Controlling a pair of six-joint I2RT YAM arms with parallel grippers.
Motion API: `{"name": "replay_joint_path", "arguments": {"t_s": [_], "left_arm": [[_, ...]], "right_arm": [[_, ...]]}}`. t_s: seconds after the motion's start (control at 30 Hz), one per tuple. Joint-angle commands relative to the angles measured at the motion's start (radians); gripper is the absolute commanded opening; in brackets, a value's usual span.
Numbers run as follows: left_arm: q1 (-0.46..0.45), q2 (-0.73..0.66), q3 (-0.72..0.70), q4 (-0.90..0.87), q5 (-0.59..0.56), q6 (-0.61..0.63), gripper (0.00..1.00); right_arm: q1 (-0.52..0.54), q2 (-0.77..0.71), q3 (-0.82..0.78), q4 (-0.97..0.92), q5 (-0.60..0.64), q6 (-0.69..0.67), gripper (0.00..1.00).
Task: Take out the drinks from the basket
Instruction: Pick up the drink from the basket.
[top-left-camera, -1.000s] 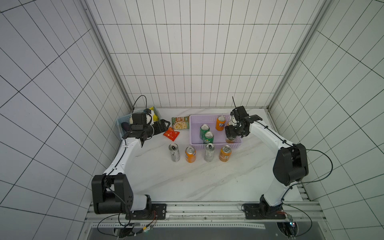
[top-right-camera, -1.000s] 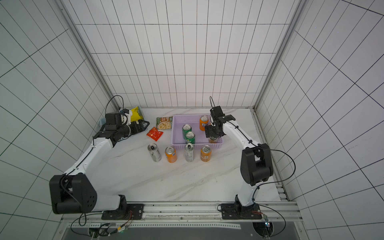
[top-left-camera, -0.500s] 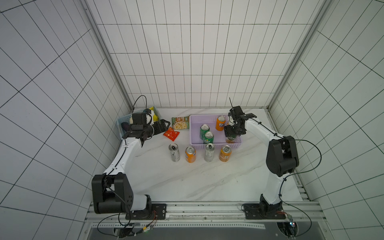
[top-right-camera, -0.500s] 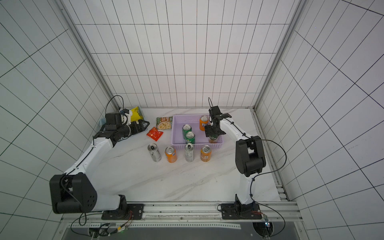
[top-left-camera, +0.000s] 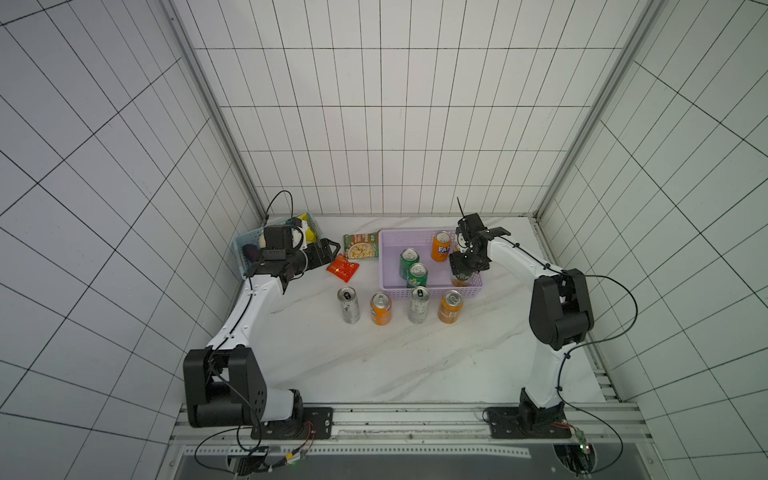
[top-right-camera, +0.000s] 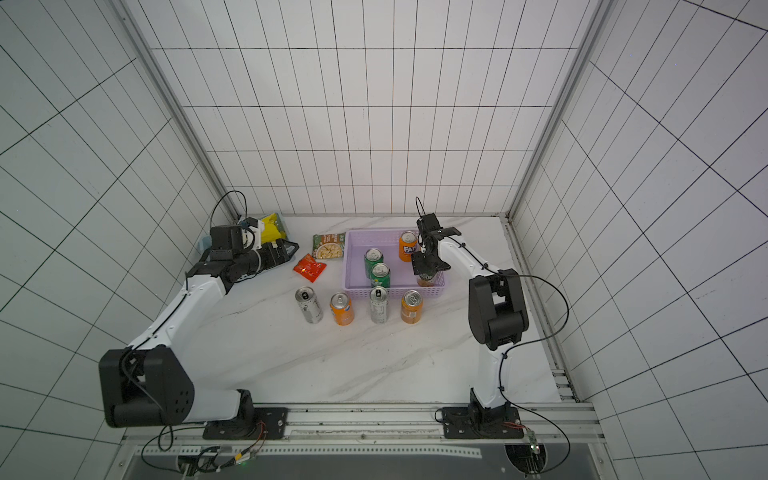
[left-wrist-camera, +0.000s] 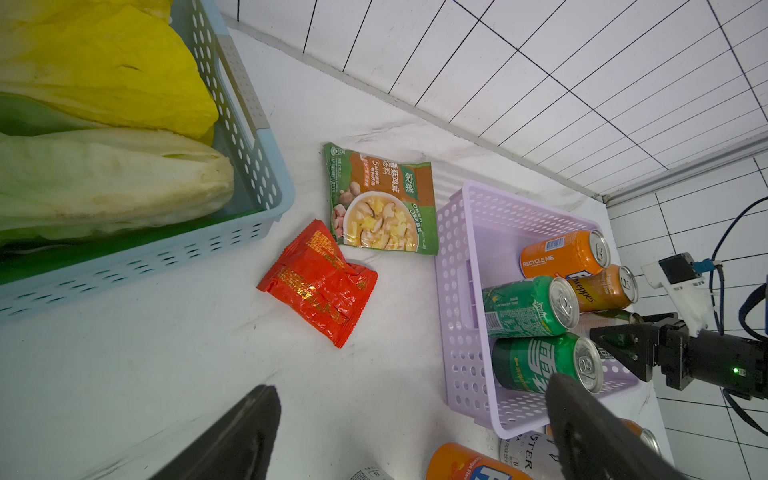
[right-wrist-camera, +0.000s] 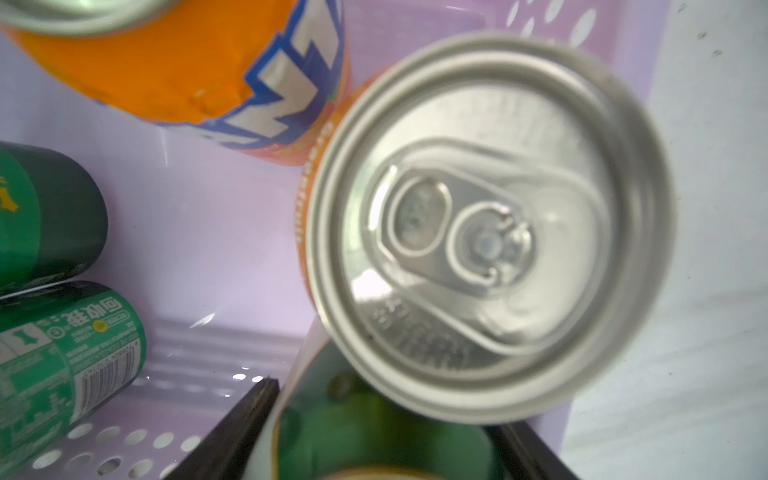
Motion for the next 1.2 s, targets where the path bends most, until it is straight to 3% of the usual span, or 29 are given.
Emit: {"name": "replay_joint_path", "arguments": {"t_s": [0.0,0.63,1.17], "left_arm": [[0.004,0.006,0.025,0.003,0.006,0.001,0.98],[0.004,0.005,0.024,0.002,0.006,0.002,0.98],[0.004,0.005,0.026,0.003,0.007,0.001,0.98]], "right_arm": [[-0.01,-0.006,0.033,-0.007,0.009,-0.001,0.7],[-0.008,-0.177,0.035,-0.059,0.009,0.008,0.66],[-0.008,-0.404,-0.063,-0.14,0.028,0.013,0.65]]}}
